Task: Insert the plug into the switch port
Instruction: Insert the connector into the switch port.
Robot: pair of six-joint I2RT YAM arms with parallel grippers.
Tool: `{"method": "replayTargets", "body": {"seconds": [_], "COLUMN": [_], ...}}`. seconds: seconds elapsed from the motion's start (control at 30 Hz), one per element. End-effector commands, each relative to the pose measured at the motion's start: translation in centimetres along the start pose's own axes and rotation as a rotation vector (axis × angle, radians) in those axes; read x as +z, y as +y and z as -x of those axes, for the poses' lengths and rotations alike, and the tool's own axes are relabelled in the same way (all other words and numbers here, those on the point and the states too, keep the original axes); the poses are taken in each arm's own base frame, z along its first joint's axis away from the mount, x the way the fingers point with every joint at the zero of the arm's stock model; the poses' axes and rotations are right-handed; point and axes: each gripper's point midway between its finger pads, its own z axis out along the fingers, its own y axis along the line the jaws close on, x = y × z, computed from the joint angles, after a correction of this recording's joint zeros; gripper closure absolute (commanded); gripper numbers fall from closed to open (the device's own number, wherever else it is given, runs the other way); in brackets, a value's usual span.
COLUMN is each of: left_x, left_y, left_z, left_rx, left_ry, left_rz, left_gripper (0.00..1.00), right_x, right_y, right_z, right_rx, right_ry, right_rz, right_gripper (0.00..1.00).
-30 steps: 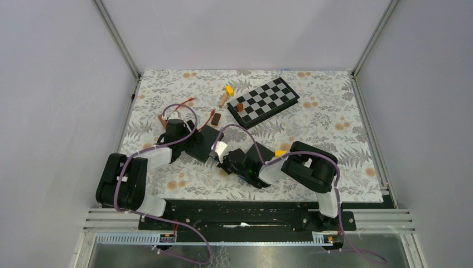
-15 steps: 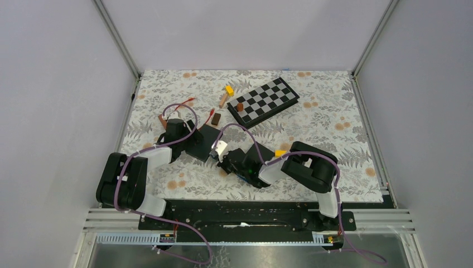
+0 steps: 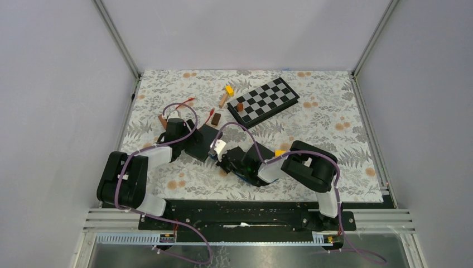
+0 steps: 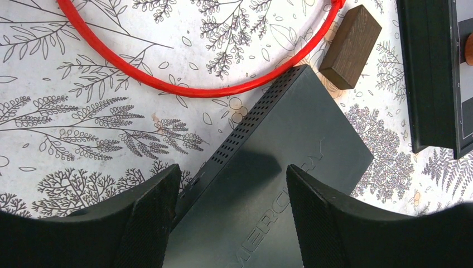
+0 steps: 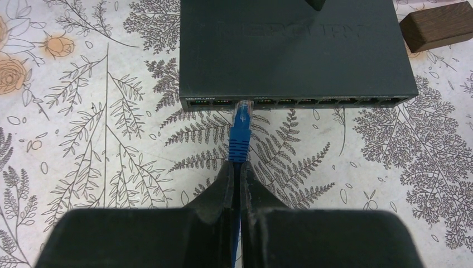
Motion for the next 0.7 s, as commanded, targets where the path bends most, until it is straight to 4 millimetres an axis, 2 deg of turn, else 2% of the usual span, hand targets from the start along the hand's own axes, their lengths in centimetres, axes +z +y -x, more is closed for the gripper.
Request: {"method": "replayTargets", "body": {"seconds": [0.0, 0.2, 0.4, 0.67], "left_x": [-0.1, -0.3, 0.2, 0.3], "left_y": [0.4, 0.3, 0.3, 0.2], "left_z": [-3.2, -3.5, -4.1, -4.3], "left_rx": [-0.014, -0.02, -0.02, -0.021], "left_ry": [0.128, 0.139, 0.168, 0.177], "left_rz": [0.008, 0.0, -0.004, -0.012], "left_gripper": [0.29, 0.29, 0.33, 0.39], "right_x": [1.5, 1.7, 3.1, 4.4], "right_y": [-0.8, -1.7, -2.6, -2.0], "right_z": [6.1, 7.0, 8.2, 7.4], "right_rx": [-0.014, -0.016, -0.017, -0.013], "right_ry": [-0.184, -0.203, -0.224, -0.213], "right_rz": [-0.037, -0.068, -0.064, -0.039], "right_gripper": [1.0, 1.0, 1.0, 1.0]}}
